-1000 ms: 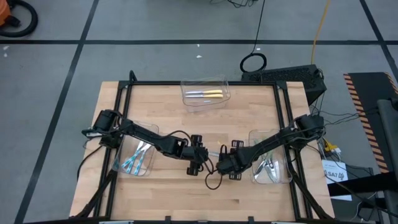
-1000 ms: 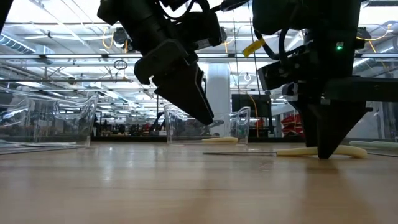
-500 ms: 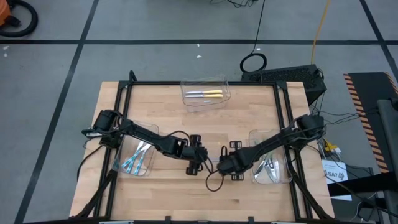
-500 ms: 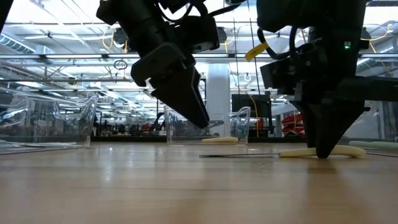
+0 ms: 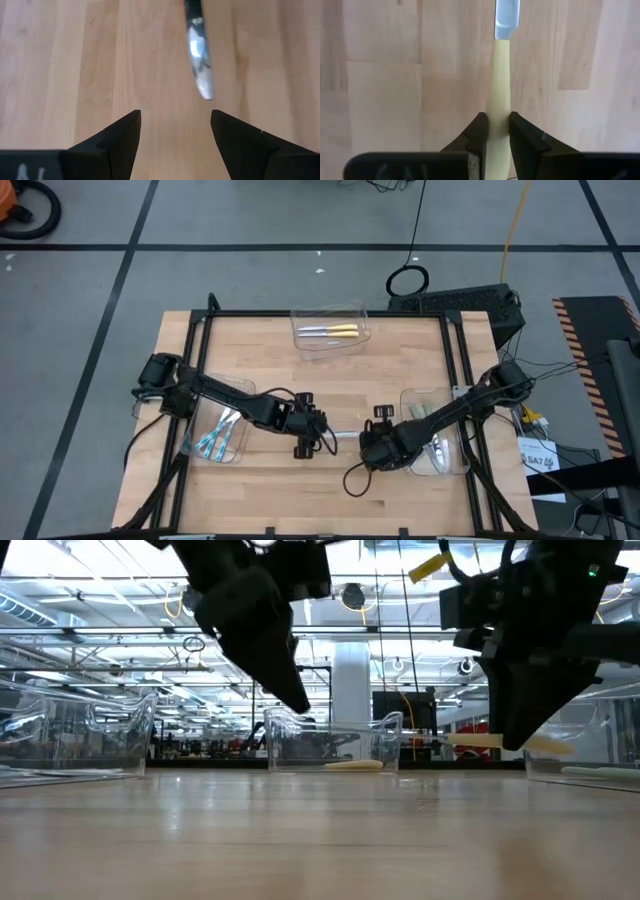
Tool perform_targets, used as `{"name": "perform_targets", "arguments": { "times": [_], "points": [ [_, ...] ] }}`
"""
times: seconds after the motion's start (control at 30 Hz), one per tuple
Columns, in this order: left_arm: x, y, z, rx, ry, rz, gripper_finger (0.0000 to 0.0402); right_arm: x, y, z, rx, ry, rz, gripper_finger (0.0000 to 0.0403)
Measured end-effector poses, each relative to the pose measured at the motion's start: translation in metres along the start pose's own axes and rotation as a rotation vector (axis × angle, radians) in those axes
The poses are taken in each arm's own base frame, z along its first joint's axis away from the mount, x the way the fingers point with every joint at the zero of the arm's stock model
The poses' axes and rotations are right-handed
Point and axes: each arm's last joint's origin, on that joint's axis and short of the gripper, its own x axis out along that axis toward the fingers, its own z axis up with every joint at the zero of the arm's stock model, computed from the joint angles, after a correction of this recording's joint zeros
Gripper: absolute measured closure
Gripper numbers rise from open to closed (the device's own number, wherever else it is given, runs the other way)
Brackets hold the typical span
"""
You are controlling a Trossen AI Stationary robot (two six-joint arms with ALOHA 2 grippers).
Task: Sort silverware by color (type)
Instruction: Put the yellow knife into the top center transparent bin
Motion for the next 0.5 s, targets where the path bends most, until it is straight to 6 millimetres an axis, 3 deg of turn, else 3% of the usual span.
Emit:
{"name": "perform_targets", "arguments": {
  "times": [0.5],
  "points": [
    [-0.048,-0.022,-0.011,0.024,0.010,0.090,0.0154,-0.005,-0.003,0.000,-0.077,-0.065,-0.163,0.0353]
  ]
}}
